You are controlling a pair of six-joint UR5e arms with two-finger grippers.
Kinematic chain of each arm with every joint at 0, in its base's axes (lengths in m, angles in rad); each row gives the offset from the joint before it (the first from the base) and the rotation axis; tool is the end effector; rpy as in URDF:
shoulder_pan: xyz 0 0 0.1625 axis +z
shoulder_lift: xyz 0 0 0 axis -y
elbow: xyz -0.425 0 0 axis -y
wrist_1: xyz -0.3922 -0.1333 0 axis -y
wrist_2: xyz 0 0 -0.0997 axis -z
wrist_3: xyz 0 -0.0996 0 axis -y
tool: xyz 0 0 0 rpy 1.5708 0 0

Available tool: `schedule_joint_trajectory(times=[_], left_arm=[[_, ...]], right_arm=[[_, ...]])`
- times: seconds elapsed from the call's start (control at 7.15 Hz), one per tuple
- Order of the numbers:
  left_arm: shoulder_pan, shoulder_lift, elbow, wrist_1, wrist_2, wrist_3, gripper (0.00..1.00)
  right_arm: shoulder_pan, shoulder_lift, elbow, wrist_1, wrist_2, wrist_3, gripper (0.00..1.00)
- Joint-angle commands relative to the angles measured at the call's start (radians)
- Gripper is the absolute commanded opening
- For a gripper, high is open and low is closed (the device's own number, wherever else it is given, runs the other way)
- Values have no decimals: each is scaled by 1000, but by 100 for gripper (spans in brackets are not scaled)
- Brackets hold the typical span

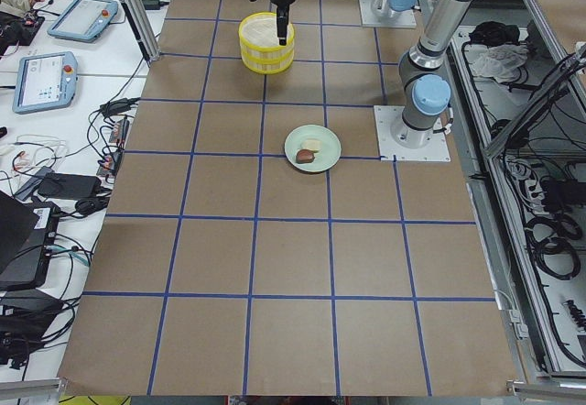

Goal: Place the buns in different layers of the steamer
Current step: 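Move the right gripper to the steamer rim while the left approaches the plate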

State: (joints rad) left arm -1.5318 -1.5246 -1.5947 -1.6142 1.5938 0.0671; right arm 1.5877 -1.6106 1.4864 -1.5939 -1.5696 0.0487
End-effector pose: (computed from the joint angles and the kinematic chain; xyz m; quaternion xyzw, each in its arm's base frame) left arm -0.1126 -0.4748 0.4941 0.0142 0.9998 0.0111 0.0109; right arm 0.1416 -0.4832 0.5519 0.0158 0.9972 -0.0735 0.0030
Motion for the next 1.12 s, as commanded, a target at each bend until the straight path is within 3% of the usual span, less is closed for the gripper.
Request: schedule_joint_trajectory(times=[0.0,0.42,0.7,0.98], left_arm=[[-1,-2,-1,-3,0,-1,100],[-1,3,-31,8,37,-1,100],[7,1,-40,11,48,0,100],[25,0,-44,8,49,0,100]], right_arm=[[0,0,0,3,-1,0,100],[50,108,-3,0,2,32,100],[131,225,3,-90,0,110,100],[149,335,96,-281,0,114,100]])
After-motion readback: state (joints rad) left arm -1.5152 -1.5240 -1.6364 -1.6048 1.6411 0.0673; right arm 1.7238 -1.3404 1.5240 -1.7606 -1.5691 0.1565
